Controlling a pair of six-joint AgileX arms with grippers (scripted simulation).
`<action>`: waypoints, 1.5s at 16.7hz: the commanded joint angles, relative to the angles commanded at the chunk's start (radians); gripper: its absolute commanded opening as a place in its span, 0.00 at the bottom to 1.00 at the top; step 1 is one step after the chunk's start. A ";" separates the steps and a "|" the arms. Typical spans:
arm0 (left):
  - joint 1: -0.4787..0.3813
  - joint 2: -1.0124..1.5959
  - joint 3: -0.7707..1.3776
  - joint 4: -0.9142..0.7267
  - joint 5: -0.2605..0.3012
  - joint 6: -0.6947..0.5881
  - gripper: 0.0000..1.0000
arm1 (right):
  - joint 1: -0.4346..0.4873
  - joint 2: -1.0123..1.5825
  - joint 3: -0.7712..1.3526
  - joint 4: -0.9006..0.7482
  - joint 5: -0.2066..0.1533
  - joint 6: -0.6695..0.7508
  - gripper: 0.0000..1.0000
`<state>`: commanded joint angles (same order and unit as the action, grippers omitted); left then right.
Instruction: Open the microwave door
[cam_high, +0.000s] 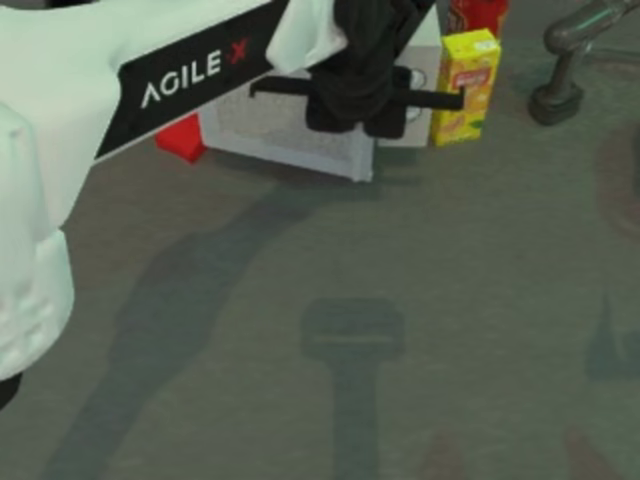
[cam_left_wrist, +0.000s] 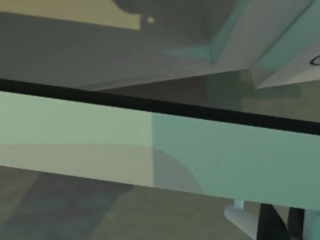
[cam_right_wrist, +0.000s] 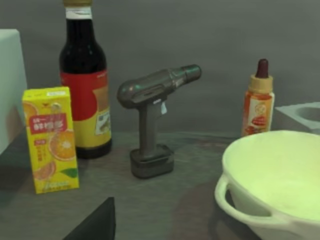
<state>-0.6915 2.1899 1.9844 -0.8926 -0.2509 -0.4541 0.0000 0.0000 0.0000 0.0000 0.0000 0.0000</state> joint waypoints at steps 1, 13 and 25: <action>0.000 0.000 0.000 0.000 0.000 0.000 0.00 | 0.000 0.000 0.000 0.000 0.000 0.000 1.00; 0.000 0.000 0.000 0.000 0.000 0.000 0.00 | 0.000 0.000 0.000 0.000 0.000 0.000 1.00; 0.005 -0.053 -0.092 0.044 0.028 0.055 0.00 | 0.000 0.000 0.000 0.000 0.000 0.000 1.00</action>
<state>-0.6860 2.1366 1.8920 -0.8488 -0.2233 -0.3995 0.0000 0.0000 0.0000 0.0000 0.0000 0.0000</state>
